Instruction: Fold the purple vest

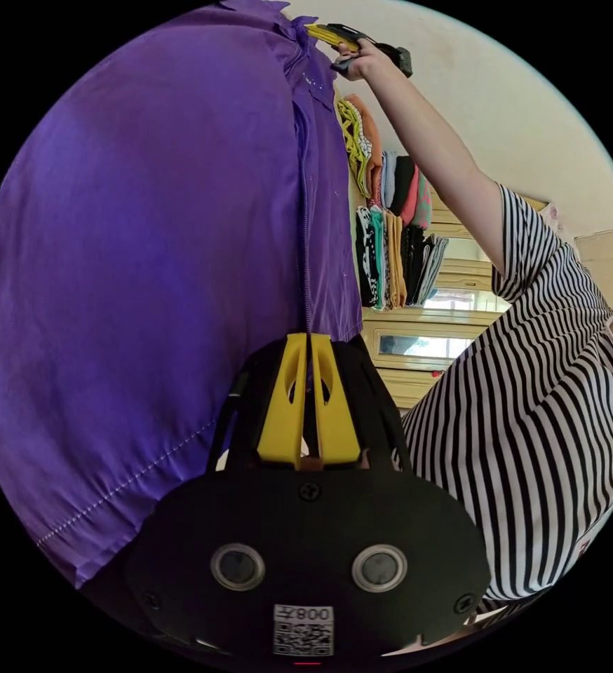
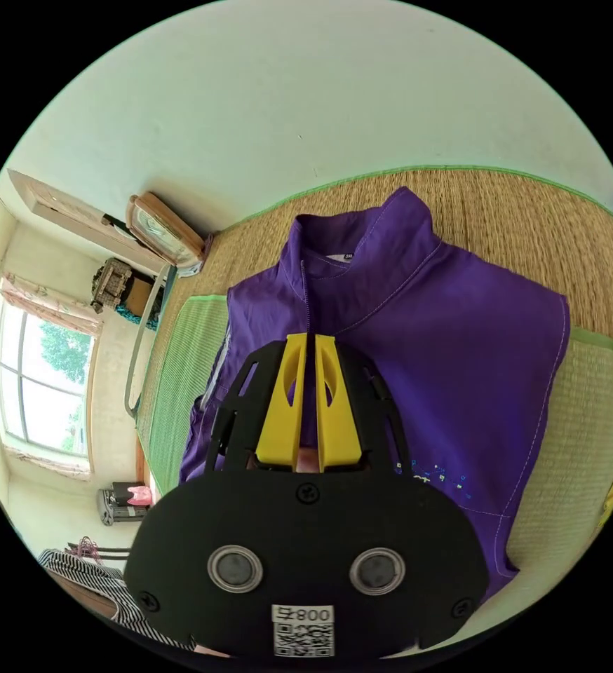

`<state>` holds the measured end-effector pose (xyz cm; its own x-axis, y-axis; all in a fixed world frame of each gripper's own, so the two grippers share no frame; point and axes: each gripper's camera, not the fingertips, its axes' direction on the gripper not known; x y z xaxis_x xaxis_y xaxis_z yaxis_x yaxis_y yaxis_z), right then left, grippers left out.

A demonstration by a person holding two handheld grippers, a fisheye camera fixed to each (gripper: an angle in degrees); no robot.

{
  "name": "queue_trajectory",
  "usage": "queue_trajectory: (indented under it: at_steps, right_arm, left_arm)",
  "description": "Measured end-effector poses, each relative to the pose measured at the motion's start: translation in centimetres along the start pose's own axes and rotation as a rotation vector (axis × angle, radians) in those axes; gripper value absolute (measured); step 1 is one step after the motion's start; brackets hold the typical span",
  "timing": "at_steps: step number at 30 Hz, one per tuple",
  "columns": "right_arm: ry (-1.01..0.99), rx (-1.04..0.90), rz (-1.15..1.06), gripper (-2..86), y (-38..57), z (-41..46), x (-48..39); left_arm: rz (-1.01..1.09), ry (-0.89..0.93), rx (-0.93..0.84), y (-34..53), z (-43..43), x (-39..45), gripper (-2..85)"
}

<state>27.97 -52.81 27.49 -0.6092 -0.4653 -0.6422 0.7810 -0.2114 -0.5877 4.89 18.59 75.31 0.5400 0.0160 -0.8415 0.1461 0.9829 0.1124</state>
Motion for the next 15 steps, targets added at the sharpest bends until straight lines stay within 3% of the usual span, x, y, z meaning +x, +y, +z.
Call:
queue_trajectory:
  at_steps: [15]
  right_arm:
    - [-0.071,0.134,0.012,1.1,-1.2,-2.3,-1.3]
  left_arm:
    - [0.146,0.045,0.08,0.5,-3.9,3.5,0.7]
